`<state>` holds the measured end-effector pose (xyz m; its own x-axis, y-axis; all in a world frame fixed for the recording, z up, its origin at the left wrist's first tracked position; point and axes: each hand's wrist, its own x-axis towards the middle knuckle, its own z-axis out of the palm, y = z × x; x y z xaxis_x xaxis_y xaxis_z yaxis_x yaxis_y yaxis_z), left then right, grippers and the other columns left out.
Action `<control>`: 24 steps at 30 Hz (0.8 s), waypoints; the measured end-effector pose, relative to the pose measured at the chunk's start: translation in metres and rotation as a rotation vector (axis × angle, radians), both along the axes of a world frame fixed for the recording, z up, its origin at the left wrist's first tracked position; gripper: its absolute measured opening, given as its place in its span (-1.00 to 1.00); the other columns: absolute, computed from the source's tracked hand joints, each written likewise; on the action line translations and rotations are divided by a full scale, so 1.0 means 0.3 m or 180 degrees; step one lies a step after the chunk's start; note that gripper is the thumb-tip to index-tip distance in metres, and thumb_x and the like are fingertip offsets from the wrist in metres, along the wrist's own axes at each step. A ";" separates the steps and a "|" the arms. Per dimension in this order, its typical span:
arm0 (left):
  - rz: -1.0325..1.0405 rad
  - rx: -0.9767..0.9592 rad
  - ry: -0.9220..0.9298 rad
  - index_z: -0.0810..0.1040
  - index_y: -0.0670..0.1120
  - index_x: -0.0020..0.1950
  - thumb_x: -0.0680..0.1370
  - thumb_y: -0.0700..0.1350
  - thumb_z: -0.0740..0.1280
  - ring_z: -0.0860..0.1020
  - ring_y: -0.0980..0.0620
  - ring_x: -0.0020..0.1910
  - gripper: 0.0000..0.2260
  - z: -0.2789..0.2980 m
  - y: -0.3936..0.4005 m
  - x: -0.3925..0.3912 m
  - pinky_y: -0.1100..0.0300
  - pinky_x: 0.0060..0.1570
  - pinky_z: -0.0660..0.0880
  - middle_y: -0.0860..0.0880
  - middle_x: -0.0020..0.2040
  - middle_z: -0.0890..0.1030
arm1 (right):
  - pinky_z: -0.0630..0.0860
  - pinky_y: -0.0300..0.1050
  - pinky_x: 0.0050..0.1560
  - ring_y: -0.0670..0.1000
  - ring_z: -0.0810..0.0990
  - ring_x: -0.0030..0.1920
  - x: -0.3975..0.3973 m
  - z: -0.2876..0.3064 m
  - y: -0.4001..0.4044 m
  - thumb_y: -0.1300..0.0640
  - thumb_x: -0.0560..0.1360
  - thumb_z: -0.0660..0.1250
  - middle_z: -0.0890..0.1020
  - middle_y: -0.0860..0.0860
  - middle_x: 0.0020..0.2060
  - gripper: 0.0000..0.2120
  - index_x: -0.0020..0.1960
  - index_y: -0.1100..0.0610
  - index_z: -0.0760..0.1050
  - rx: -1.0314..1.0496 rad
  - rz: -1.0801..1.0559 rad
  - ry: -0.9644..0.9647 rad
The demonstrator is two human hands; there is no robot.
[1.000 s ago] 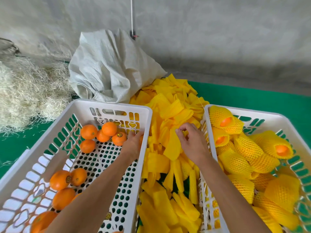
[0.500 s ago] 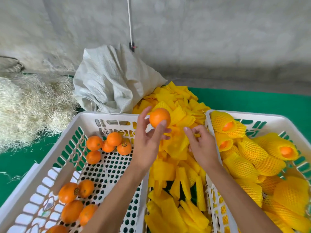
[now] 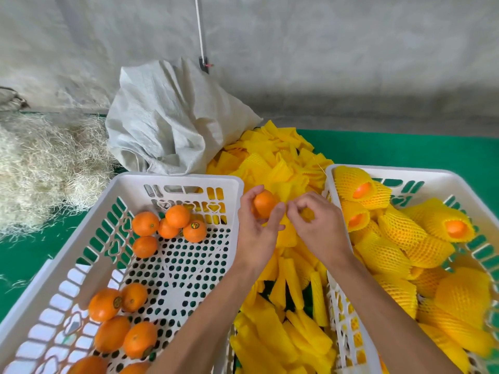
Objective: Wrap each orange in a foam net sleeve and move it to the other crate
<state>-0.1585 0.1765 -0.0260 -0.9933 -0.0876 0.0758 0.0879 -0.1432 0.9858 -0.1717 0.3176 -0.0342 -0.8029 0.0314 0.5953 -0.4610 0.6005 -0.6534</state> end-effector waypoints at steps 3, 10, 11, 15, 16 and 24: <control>0.0133 -0.0213 0.0030 0.38 0.00 0.44 0.56 -0.14 0.53 0.51 -0.27 0.26 -0.47 -0.004 -0.002 0.002 -0.21 0.13 0.63 -0.19 0.35 0.43 | 0.34 -0.26 -0.28 -0.03 0.42 -0.25 0.007 0.002 -0.018 0.18 0.52 0.47 0.43 -0.07 -0.22 -0.69 -0.22 0.11 0.34 0.0336 0.0004 0.0111; 0.0232 0.0006 0.0279 0.41 -0.02 0.36 0.57 -0.32 0.45 0.55 0.08 -0.08 -0.57 0.018 -0.013 0.002 -0.02 -0.19 0.67 0.16 0.12 0.51 | 0.49 -0.25 -0.11 -0.06 0.51 -0.05 0.006 0.005 -0.008 0.10 0.46 0.56 0.46 -0.04 -0.03 -0.56 0.15 -0.03 0.34 -0.0281 -0.0209 -0.0439; 0.0250 -0.0017 0.0297 0.41 -0.01 0.34 0.58 -0.31 0.45 0.56 0.04 -0.06 -0.57 0.019 -0.017 0.002 -0.08 -0.18 0.65 0.21 0.09 0.51 | 0.54 -0.22 -0.07 -0.05 0.53 -0.03 0.004 0.004 -0.006 0.12 0.46 0.56 0.47 -0.03 0.01 -0.53 0.22 -0.02 0.37 -0.0323 -0.0261 -0.0545; 0.0126 -0.0099 0.0413 0.40 0.07 0.39 0.66 -0.20 0.39 0.62 -0.23 0.05 -0.64 0.022 -0.017 0.018 -0.11 -0.12 0.60 0.11 0.22 0.52 | 0.57 0.01 0.00 0.03 0.55 0.01 -0.019 -0.011 0.025 0.20 0.57 0.42 0.60 0.06 0.02 -0.81 0.17 0.17 0.56 0.0266 -0.0679 -0.0735; 0.0048 -0.0124 0.0403 0.38 0.10 0.45 0.67 -0.15 0.39 0.63 -0.22 0.08 -0.61 0.025 -0.013 0.023 -0.06 -0.10 0.61 0.03 0.29 0.52 | 0.56 -0.01 -0.04 0.07 0.58 0.01 -0.024 -0.017 0.029 0.20 0.58 0.41 0.63 0.08 0.01 -0.84 0.15 0.19 0.56 0.0305 -0.0726 -0.0841; -0.0727 -0.0641 0.0303 0.63 0.21 0.24 0.40 0.16 0.59 0.55 0.20 0.12 -0.57 0.004 0.003 0.038 0.46 -0.01 0.44 0.11 0.15 0.65 | 0.59 0.14 -0.10 0.23 0.63 -0.05 -0.009 -0.031 0.025 -0.11 0.32 0.48 0.65 0.16 -0.06 -0.54 0.02 0.23 0.59 -0.0264 -0.0298 -0.1191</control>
<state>-0.1470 0.1775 -0.0249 -0.9731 0.1632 0.1626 0.1693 0.0274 0.9852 -0.1746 0.3251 -0.0435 -0.9553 0.1506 0.2544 -0.1274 0.5667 -0.8140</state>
